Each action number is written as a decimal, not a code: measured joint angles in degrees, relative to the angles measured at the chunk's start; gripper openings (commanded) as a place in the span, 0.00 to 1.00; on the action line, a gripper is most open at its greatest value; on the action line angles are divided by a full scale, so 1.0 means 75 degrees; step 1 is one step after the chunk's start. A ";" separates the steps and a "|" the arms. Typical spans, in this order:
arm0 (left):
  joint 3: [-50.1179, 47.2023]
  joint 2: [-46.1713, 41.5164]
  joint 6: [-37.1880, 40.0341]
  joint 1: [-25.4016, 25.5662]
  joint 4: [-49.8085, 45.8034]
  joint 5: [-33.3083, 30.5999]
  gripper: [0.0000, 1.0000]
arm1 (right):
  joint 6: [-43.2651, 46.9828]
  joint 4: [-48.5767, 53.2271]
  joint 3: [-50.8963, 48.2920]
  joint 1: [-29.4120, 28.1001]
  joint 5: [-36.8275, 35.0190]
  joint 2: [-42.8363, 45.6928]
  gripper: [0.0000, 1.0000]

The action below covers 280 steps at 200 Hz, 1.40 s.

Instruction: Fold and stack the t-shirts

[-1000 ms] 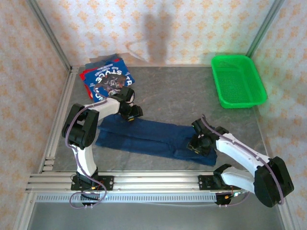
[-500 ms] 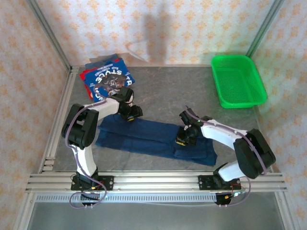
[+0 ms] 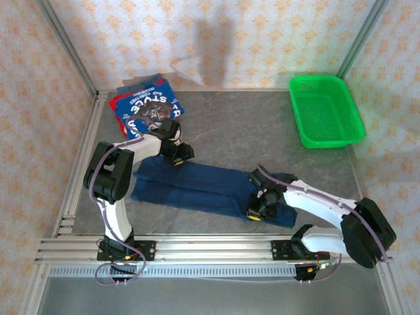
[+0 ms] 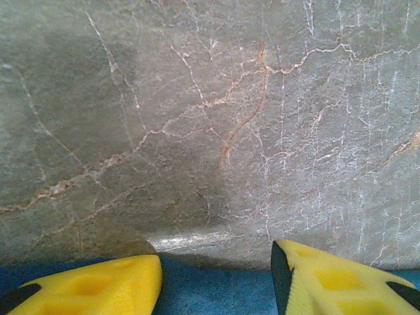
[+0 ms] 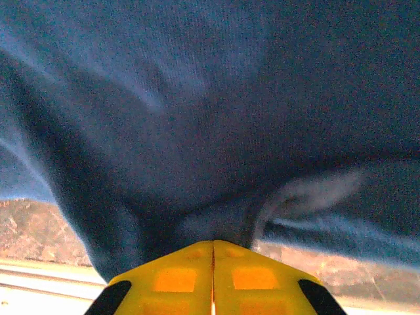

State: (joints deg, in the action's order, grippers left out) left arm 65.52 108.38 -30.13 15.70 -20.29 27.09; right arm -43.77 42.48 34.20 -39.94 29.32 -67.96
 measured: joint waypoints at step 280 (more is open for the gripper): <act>-0.0163 0.0070 0.0023 -0.0210 0.0262 0.0402 0.52 | -0.1282 0.1749 0.0443 0.0458 -0.1635 0.1177 0.07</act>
State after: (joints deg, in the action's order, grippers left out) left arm 64.29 108.90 -29.95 14.13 -18.33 30.11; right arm -53.39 55.59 37.52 -36.51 17.06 -59.13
